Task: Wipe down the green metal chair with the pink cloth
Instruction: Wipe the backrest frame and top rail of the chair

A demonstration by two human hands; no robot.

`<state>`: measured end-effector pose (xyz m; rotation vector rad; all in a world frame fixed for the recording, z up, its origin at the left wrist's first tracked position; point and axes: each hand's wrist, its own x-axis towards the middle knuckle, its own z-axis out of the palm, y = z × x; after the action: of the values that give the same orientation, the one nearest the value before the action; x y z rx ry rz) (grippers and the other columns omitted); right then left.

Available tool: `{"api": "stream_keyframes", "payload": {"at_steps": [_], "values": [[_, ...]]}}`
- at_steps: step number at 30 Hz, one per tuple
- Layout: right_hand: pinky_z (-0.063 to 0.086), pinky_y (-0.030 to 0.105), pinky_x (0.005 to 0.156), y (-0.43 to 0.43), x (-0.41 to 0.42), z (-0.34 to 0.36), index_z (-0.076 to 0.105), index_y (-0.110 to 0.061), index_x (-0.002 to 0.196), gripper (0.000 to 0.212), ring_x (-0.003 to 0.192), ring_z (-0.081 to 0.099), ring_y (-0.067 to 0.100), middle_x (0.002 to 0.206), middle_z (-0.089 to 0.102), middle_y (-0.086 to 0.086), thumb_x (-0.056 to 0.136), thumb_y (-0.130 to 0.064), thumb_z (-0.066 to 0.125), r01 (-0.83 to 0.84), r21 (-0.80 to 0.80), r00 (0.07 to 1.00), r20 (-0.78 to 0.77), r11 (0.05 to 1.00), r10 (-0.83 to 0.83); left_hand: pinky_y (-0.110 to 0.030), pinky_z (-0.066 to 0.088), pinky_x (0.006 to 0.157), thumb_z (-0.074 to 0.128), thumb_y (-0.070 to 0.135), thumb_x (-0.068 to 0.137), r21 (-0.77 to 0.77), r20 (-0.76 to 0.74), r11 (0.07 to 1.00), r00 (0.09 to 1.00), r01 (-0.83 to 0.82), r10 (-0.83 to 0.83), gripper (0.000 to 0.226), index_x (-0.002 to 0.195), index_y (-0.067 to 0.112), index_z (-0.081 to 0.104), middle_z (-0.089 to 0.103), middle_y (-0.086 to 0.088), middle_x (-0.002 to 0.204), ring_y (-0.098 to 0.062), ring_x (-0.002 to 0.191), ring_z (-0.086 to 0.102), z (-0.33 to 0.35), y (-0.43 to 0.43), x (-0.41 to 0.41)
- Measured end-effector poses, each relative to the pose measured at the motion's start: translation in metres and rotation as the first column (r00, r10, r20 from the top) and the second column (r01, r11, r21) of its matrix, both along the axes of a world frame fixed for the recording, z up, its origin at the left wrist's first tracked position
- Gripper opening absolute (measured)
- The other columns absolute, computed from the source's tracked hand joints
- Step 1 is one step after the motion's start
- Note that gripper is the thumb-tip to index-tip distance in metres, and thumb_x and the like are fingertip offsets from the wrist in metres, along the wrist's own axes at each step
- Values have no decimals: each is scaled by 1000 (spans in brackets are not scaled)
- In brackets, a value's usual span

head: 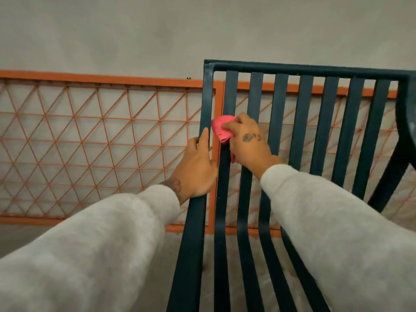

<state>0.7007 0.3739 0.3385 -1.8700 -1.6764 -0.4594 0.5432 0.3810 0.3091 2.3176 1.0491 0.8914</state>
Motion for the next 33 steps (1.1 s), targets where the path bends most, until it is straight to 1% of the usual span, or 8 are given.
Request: {"api": "stream_keyframes", "payload": {"at_steps": [7,13,16,20,24,26,30,33], "values": [[52,41,78,-29,-10,-115,70,-14,116,48,95,56,38,108,57,16,74,9,68,-105,-92,989,92,990,114,-28,39,85,44,12,100,-37,-2,999,1000,-6,6,77,159,19,-5,21,-8,153,-27,111,52,-2,-2,-1],[49,29,95,-53,-27,-191,57,-17,127,44,109,58,23,122,54,4,85,-8,62,-43,-568,994,-105,822,-21,-33,43,93,43,12,101,-20,-8,1000,1000,-1,1,74,159,18,-3,25,-8,150,-28,113,52,-1,-5,-3],[50,34,95,-54,-27,-188,59,-17,125,40,108,59,26,115,56,5,85,-9,59,-85,-616,979,-199,783,-51,-30,40,91,43,12,101,-11,-21,1000,1000,-6,5,74,159,17,-3,24,-9,153,-28,115,51,0,-6,-3],[46,31,101,-64,-26,-162,66,-29,124,44,113,53,19,111,54,-6,89,-5,54,-277,-724,949,-309,631,61,-30,41,91,44,12,101,-26,-22,1000,1000,-8,8,75,159,18,-3,23,-10,154,-27,114,50,1,-8,-5],[45,17,79,-72,-24,-150,73,-33,112,43,96,55,9,87,50,-23,87,-4,52,-358,-777,930,-346,518,123,-27,38,86,44,11,100,-25,-21,1000,1000,3,-4,75,159,17,-3,21,-10,155,-21,105,48,1,-8,-5],[43,16,80,-70,-23,-151,73,-31,111,40,94,53,8,84,48,-24,87,-5,54,-349,-771,934,-330,533,135,-28,39,87,44,10,100,-27,-20,1000,1000,-1,1,75,159,17,-3,21,-11,155,-25,109,50,1,-8,-4],[42,27,102,-63,-26,-170,68,-31,121,40,112,53,18,106,50,-9,90,-9,57,-236,-666,966,-238,708,98,-34,45,94,43,10,100,-30,-31,1000,1000,3,-4,75,159,18,-3,20,-10,156,-26,111,51,1,-8,-5],[45,25,94,-64,-24,-174,69,-31,117,36,106,51,16,105,49,-11,91,-9,57,-270,-675,957,-269,687,113,-33,45,89,43,12,101,-18,-36,1000,999,-3,2,74,159,18,-3,23,-10,154,-21,100,50,1,-9,-5]]}}
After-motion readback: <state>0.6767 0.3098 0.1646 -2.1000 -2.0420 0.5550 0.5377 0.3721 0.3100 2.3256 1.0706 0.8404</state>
